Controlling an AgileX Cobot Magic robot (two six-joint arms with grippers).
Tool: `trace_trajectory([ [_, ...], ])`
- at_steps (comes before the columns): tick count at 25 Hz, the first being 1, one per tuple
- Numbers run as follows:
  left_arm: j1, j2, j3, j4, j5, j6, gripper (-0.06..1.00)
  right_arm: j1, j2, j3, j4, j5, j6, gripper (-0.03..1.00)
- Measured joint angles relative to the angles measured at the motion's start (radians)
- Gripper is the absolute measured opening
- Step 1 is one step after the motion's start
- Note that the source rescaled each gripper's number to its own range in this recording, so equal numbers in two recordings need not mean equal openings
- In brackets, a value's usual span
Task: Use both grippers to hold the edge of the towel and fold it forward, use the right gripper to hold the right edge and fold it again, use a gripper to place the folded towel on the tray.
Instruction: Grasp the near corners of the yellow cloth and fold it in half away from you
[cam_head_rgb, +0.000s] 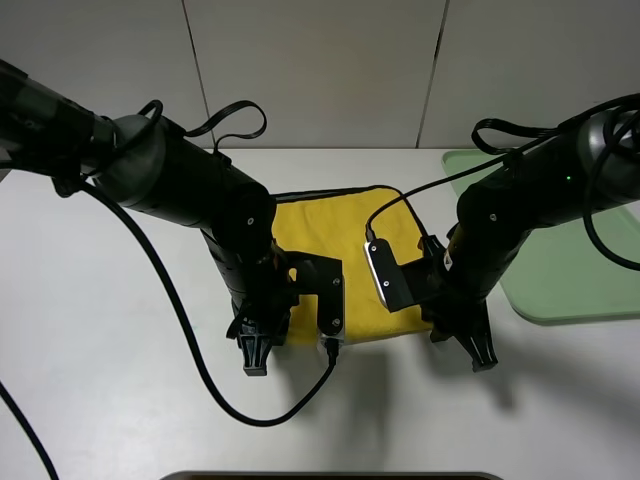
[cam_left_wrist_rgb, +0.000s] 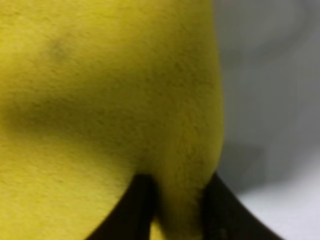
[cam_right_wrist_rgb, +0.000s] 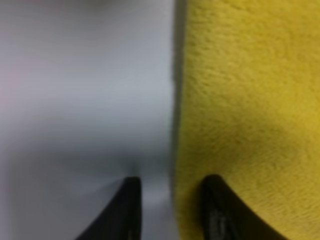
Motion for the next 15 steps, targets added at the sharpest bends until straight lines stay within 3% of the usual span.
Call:
trace_trajectory([
  [4, 0.000, 0.000, 0.000, 0.015, -0.016, 0.000, 0.05, 0.000, 0.002, 0.000, 0.000, -0.012, 0.000, 0.16],
  [7, 0.000, 0.000, 0.000, 0.022, -0.017, 0.000, 0.01, 0.000, 0.003, 0.000, -0.001, -0.022, 0.000, 0.01],
  [15, 0.000, 0.000, 0.000, 0.023, -0.017, 0.000, 0.01, 0.000, 0.003, 0.000, -0.001, -0.025, 0.000, 0.00],
])
